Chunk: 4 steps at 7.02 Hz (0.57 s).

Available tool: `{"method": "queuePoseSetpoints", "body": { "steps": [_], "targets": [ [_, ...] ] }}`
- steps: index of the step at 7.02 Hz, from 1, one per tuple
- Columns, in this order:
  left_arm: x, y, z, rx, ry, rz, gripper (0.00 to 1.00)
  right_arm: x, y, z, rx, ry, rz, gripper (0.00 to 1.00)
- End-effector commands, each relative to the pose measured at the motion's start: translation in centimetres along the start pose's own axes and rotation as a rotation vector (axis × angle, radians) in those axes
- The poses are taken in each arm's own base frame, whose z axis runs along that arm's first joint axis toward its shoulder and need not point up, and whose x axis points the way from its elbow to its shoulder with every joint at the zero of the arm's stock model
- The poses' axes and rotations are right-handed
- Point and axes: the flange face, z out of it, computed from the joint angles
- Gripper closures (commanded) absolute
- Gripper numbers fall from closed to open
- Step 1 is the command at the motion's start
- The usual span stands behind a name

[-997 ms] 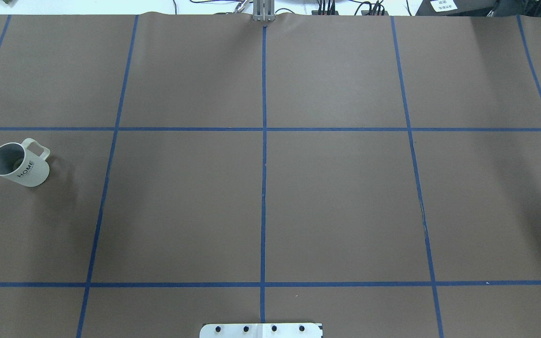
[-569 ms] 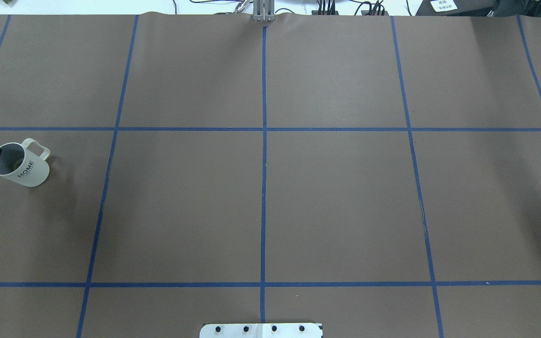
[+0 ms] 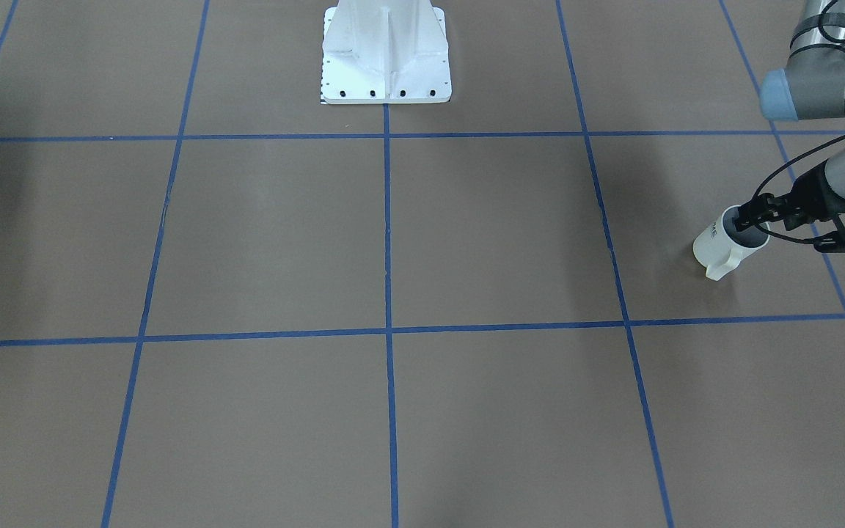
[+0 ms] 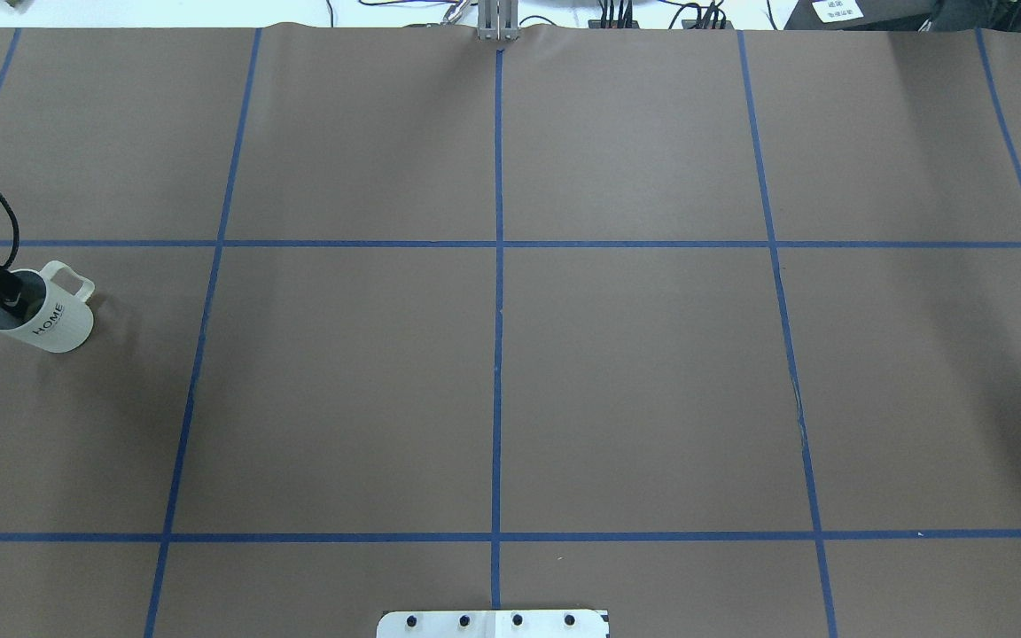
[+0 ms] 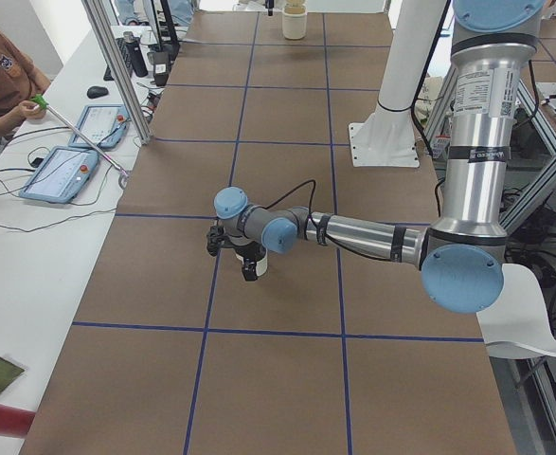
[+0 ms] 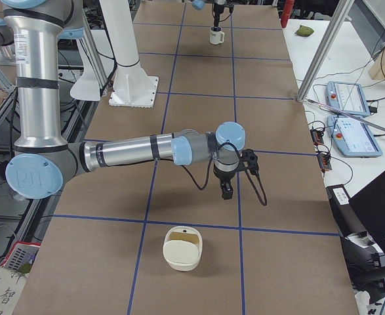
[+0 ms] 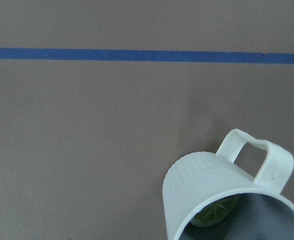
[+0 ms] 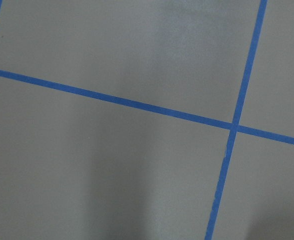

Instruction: Left arm hands cup to right arm to dump lemon

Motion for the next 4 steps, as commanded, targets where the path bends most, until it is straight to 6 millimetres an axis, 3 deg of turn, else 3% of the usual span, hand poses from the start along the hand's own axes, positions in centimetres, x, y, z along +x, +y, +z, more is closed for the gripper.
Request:
{"method": "queuePoseSetpoints", "body": {
  "steps": [1, 2, 4],
  "targets": [
    [0.8, -0.6, 0.0, 0.004, 0.005, 0.009, 1.0, -0.1, 0.0, 0.0, -0.001, -0.003, -0.001, 0.0],
    [1.3, -0.8, -0.2, 0.004, 0.015, 0.015, 1.0, -0.3, 0.0, 0.0, -0.001, -0.021, -0.002, 0.0],
    [6.3, -1.5, -4.4, 0.028, 0.06, 0.05, 1.0, -1.0, 0.4, -0.7, 0.014, -0.029, -0.016, 0.0]
  ]
}}
